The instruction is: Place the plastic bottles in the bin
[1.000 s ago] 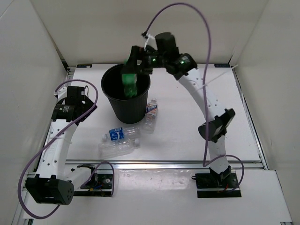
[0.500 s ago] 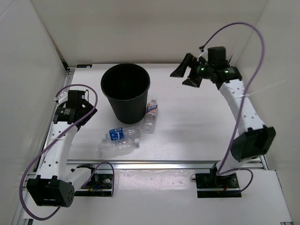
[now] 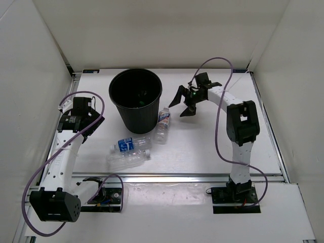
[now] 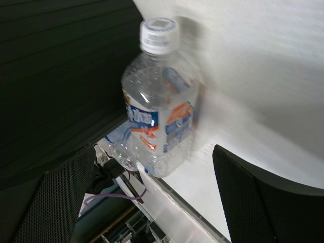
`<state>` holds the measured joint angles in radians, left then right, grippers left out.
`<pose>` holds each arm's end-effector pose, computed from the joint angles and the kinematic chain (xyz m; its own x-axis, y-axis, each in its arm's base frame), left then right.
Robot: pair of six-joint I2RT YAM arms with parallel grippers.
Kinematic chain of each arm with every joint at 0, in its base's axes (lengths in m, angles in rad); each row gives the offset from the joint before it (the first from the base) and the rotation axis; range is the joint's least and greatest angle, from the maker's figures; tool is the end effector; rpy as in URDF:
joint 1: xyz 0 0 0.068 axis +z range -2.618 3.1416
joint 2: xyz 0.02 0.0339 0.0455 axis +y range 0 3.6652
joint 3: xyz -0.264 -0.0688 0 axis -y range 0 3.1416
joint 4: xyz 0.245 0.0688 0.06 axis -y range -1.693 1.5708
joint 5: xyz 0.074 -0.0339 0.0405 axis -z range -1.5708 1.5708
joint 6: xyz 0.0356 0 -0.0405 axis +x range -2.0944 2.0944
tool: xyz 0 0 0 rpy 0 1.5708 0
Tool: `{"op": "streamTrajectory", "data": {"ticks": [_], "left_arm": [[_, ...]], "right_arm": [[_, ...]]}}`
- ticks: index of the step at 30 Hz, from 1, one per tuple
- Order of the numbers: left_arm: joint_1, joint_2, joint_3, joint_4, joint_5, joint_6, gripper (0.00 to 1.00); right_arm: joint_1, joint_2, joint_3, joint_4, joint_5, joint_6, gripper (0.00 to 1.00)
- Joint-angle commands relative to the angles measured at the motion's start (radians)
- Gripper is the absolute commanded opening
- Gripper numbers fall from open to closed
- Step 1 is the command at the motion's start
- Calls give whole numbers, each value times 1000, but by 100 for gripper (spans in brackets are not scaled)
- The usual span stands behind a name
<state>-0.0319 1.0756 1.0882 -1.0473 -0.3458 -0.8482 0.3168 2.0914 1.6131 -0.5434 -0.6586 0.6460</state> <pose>0.1940 0.0059 0.3165 -0.4610 -0.6913 -0.5564 -0.7391 0.6461 -0.1904 0.4206 0.1608 0.1959 -0.9783 0.1803 -0.1025 0.0489 0.6806 0.7310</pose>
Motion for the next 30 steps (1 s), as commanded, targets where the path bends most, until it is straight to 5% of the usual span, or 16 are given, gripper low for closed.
{"op": "streamTrajectory", "data": {"ticks": [1, 19, 21, 25, 30], "left_arm": [[9, 3, 1, -17, 11, -12, 100], [46, 64, 22, -88, 39, 46, 100], [46, 64, 22, -97, 39, 55, 100], [46, 55, 21, -109, 39, 55, 100], [55, 23, -25, -100, 39, 45, 100]], "right_arm": [[19, 36, 82, 53, -61, -3, 100], [134, 326, 318, -49, -4, 35, 100], [143, 346, 318, -58, 7, 44, 92], [134, 322, 237, -58, 82, 64, 60], [94, 210, 124, -79, 161, 52, 44]]}}
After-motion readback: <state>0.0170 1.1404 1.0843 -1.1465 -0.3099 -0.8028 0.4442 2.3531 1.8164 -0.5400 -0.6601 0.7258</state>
